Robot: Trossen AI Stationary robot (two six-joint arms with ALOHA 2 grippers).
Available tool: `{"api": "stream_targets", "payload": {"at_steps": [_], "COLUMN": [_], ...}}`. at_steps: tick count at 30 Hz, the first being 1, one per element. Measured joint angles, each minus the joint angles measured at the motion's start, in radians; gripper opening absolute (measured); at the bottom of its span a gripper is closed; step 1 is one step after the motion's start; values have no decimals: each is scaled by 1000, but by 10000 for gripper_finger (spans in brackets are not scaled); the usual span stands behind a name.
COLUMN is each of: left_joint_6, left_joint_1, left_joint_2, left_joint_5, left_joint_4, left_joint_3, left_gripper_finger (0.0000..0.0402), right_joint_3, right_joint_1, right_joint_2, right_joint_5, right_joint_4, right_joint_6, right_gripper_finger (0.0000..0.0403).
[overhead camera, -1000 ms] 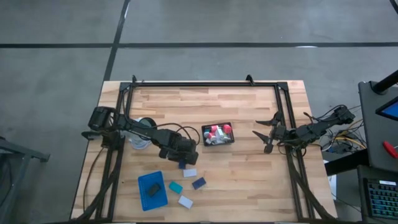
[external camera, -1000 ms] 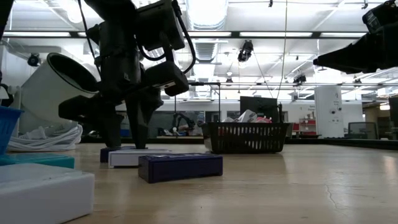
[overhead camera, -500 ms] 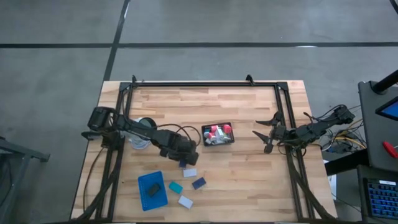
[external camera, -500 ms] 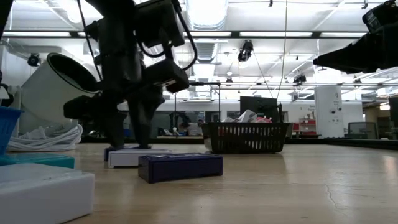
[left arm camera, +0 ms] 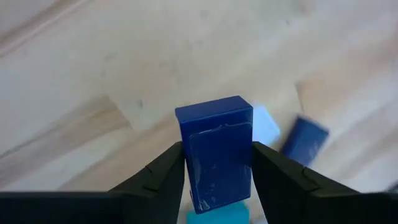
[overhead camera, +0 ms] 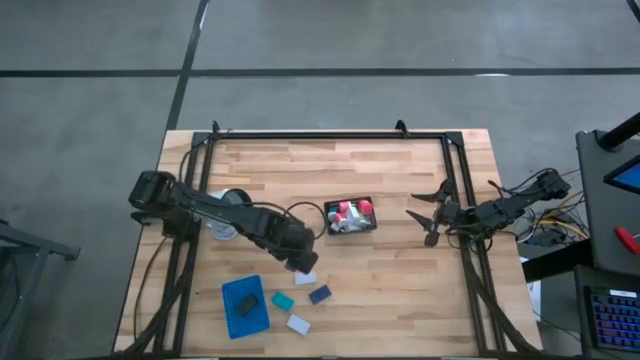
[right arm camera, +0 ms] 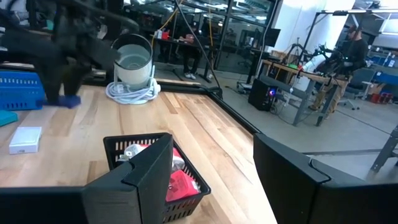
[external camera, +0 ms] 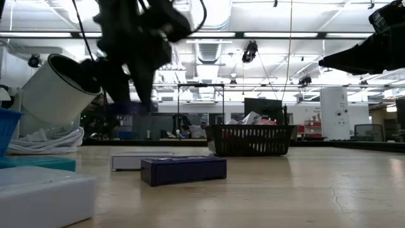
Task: Pick & Place Office items
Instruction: Put the top blue digital timer into the blue bin
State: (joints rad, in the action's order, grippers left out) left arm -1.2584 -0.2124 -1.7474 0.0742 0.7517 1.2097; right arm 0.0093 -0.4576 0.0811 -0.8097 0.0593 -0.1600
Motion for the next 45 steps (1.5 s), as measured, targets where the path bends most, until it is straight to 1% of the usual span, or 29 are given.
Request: {"api": "stream_targets", "payload": {"at_steps": [3,5,12,16,21,25,30,33,36,41,45], "left_joint_6": [26,29,-110,-131,-125,-86,-83,-83,-49,-47,-40], "left_joint_1": [-44,-89,-262,-333,-419,-477,-499,-501,-508,-525,-548], "left_joint_2": [30,52,150,208,244,243,221,202,175,127,81], "left_joint_5": [-7,-38,-109,-127,-157,-180,-217,-181,-146,-126,-100], "left_joint_4": [57,87,191,249,267,311,306,299,295,289,251], "left_joint_3": [17,20,20,20,16,13,13,13,13,13,13], "left_gripper_finger": [173,174,173,174,173,175,176,176,176,177,177], "right_joint_3": [0,0,0,0,0,0,0,0,0,0,0], "right_joint_1": [0,0,0,0,0,0,0,0,0,0,0], "right_joint_2": [0,0,0,0,0,0,0,0,0,0,0], "right_joint_5": [0,0,0,0,0,0,0,0,0,0,0], "right_joint_4": [0,0,0,0,0,0,0,0,0,0,0], "right_joint_6": [2,0,2,2,1,0,0,2,0,0,0], "right_gripper_finger": [217,217,217,217,217,217,217,217,217,217,217]}}
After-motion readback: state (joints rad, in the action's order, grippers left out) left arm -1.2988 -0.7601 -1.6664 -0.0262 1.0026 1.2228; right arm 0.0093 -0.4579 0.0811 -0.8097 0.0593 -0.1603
